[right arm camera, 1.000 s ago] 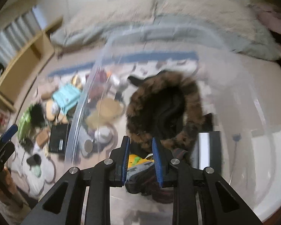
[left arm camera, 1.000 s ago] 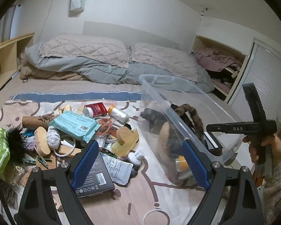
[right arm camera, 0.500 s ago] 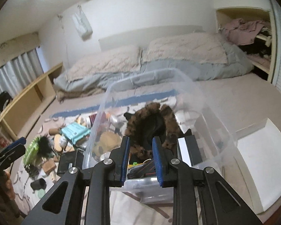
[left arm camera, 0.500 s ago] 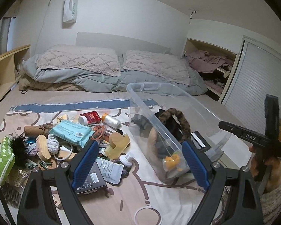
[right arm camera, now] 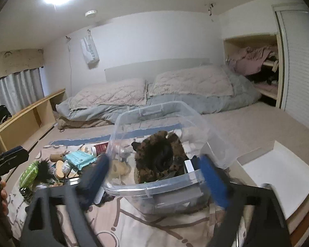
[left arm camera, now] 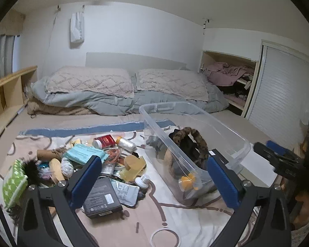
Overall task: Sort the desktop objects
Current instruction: 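Move both tools away from the bin toward the remaining items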
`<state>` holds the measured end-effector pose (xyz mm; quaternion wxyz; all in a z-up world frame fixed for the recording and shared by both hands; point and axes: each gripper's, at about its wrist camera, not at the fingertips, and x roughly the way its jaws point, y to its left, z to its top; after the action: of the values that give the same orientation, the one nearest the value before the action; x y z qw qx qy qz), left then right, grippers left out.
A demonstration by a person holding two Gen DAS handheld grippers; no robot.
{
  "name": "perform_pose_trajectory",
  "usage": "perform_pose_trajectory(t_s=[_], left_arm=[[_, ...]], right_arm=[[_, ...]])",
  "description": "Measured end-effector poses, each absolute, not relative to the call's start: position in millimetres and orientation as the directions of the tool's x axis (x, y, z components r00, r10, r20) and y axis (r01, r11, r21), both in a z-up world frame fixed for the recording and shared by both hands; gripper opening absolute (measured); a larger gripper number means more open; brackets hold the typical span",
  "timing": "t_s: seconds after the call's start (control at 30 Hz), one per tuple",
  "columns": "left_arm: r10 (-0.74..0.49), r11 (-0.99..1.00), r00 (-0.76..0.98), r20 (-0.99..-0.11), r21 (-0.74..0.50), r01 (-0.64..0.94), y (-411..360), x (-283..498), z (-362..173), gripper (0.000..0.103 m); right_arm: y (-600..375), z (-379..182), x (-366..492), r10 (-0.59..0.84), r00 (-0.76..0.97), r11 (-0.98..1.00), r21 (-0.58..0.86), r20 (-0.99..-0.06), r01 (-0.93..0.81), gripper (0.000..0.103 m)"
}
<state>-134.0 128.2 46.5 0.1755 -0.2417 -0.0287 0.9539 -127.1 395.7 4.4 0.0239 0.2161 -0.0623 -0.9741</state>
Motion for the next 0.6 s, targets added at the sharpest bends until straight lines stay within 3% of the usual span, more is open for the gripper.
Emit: perform_pose_trajectory(t_s=[0.2,0.6], left_arm=[[0.297,-0.952,-0.87,-0.393,-0.055,-0.3,123.9,-117.9,54.8,0.103],[0.248,-0.968,-0.901,-0.355,-0.117,-0.22,78.7,-99.8,54.8,0.103]], right_arm=[[396.1,9.1,-112.1,-0.08,-0.926,-0.986,0.164,-0.37,0.02,0.103],[377.5,2.7,-89.7,-0.128,-0.94,-0.981,0.179,-0.317,0.073,0.103]])
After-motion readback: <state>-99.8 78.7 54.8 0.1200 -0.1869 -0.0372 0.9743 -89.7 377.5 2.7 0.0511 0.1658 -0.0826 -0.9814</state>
